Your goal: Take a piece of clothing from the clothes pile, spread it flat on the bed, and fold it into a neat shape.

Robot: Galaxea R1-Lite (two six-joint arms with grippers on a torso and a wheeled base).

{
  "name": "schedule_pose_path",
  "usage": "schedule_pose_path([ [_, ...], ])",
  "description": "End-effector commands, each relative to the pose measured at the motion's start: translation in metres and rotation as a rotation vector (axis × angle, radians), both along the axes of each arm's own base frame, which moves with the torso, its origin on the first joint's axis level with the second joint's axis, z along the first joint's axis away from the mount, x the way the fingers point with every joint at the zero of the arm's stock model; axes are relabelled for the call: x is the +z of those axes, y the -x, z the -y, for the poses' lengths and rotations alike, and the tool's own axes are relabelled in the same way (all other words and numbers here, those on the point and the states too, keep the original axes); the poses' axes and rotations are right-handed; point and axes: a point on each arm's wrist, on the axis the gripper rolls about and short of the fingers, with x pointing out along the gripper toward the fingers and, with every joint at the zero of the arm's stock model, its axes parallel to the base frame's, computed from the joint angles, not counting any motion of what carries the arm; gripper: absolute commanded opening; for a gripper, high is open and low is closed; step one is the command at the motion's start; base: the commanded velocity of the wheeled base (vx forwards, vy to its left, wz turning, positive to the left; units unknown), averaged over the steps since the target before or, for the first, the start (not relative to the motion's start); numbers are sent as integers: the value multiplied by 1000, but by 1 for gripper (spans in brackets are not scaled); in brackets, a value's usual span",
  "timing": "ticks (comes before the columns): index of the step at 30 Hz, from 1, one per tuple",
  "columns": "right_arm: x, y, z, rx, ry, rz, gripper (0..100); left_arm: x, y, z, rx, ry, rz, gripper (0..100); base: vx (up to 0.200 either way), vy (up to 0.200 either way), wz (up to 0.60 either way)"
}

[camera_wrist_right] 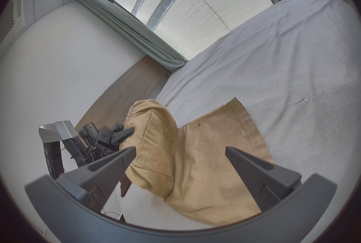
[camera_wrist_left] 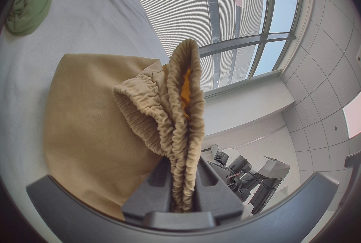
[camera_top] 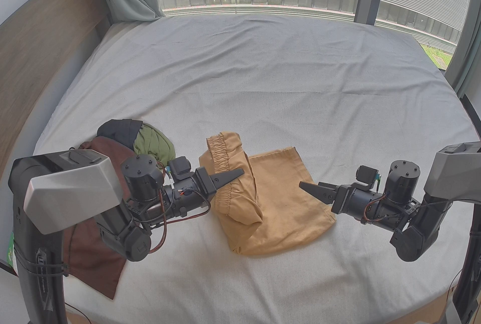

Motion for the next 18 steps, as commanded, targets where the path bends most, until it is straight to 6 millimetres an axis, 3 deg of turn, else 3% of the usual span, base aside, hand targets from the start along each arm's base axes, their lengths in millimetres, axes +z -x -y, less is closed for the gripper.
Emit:
schedule_pose_path([
  [1,3,-1,2,-5,-4,11,100,-10,-2,17,-36,-2,-6,0,0,0,0],
  [18,4,-4,3,-12,-9,16,100,-40,-13,58,-94,10,-46,0,0,0,0],
])
